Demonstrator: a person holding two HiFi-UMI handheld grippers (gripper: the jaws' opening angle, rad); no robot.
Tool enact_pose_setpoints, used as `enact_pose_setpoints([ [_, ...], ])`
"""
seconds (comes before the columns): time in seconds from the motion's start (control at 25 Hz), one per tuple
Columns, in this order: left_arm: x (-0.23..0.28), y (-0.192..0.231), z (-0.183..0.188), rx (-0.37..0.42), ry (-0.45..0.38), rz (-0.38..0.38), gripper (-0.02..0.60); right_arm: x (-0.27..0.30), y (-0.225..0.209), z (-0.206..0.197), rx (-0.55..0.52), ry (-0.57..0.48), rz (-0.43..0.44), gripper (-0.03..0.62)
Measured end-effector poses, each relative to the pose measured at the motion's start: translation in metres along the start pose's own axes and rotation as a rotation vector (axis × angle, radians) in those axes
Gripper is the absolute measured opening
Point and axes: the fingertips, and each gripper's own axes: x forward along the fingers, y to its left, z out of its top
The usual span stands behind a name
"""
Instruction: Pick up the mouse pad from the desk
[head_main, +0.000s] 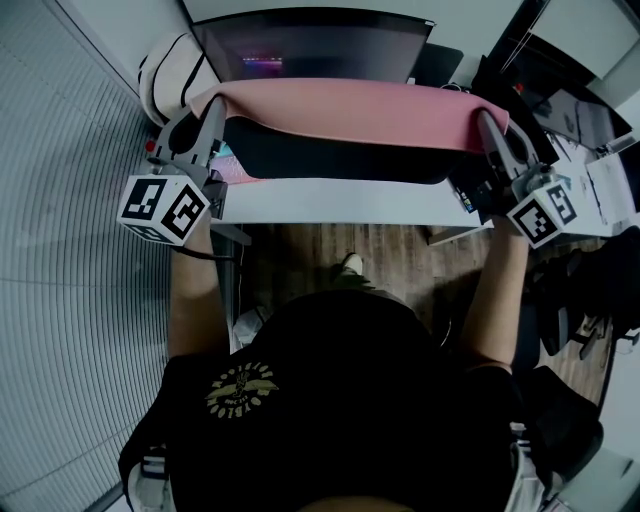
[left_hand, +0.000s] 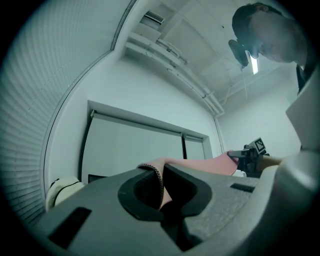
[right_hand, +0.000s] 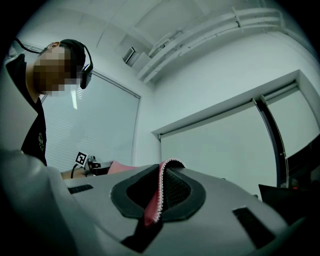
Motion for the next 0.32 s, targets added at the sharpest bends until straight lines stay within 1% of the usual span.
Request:
enact_pose_setpoints([
  [0.32, 0.0060, -0.0003, -0.0016, 0.001, 0.012, -0.006, 0.021, -0.0006, -0.0049, -0.0017, 0.009, -0.002, -0.002, 0.020],
])
